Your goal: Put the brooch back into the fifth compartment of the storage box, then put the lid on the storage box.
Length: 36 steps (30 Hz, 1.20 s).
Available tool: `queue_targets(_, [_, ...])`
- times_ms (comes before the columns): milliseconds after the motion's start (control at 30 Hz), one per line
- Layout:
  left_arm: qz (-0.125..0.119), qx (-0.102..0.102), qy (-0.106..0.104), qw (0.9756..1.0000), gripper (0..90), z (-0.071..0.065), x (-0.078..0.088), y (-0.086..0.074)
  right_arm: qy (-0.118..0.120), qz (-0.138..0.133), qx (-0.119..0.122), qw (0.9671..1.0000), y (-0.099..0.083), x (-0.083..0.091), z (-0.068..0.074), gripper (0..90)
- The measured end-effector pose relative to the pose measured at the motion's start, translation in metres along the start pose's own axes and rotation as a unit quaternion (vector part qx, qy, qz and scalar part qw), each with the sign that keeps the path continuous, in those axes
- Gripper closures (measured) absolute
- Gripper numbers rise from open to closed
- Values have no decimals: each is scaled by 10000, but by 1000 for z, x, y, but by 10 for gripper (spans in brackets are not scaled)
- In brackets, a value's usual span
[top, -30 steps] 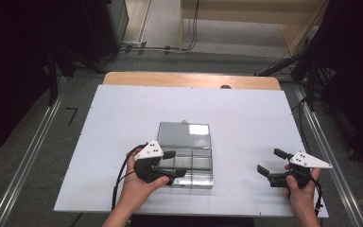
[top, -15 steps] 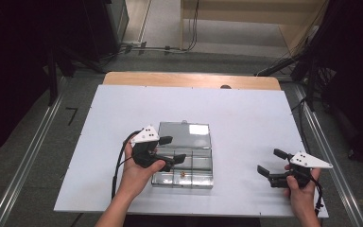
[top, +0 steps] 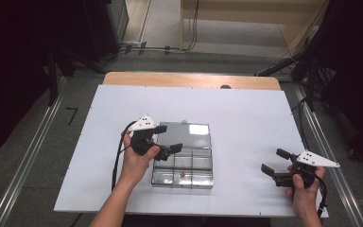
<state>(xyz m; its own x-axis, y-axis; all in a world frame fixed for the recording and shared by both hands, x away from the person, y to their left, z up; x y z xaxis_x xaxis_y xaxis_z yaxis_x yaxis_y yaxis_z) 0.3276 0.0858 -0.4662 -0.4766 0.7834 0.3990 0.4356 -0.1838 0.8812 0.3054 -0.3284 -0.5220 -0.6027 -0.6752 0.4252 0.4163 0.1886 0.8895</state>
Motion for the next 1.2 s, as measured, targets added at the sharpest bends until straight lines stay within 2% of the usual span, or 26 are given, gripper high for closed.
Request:
queue_targets(233, [-140, 151, -130, 9997, 0, 10, -5, 4, -84, 80, 34, 9999, -1, 0, 2, 0])
queue_targets(300, [-102, 158, -49, 9998, 0, 15, -7, 3, -104, 77, 28, 9999, -1, 0, 2, 0])
queue_targets(467, [-194, 338, -46, 9992, 0, 28, -5, 2, -160, 75, 96, 9998, 0, 0, 3, 0])
queue_targets(600, [-177, 463, -42, 9988, 0, 37, -4, -2, -212, 92, 126, 9997, 0, 0, 3, 0])
queue_targets(700, [-192, 571, -61, 9982, 0, 40, -6, -4, -119, 4, -26, 9999, 2, 1, 4, 0])
queue_targets(767, [-169, 594, -39, 9981, 0, 43, -7, -6, -71, -32, -116, 9999, 4, 1, 7, 0])
queue_targets(933, [-127, 729, 6, 9973, 0, 49, -9, -9, -104, -51, -21, 9999, 9, 2, 15, 0])
queue_targets(1033, [-148, 975, -46, 9951, 0, 54, -9, -12, -54, -115, -33, 9999, 14, 4, 20, 0])
queue_targets(1200, [-65, 1150, 23, 9933, 0, 63, -9, -20, 49, -141, 101, 9998, 23, 3, 31, 0])
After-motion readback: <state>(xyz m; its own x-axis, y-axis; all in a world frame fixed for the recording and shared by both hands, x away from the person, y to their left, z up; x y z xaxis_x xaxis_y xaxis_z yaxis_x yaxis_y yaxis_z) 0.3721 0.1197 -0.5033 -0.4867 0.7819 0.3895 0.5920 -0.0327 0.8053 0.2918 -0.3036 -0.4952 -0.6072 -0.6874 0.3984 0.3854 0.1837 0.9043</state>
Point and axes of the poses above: each handheld gripper's, and its own axes: x roughly backward along the jaws, y roughly out of its top, z roughly to its left, the point moved 5 cm from there along -x, roughly forward along the jaws, and after that the axes turned 2 degrees about z, right-handed, at the moved point
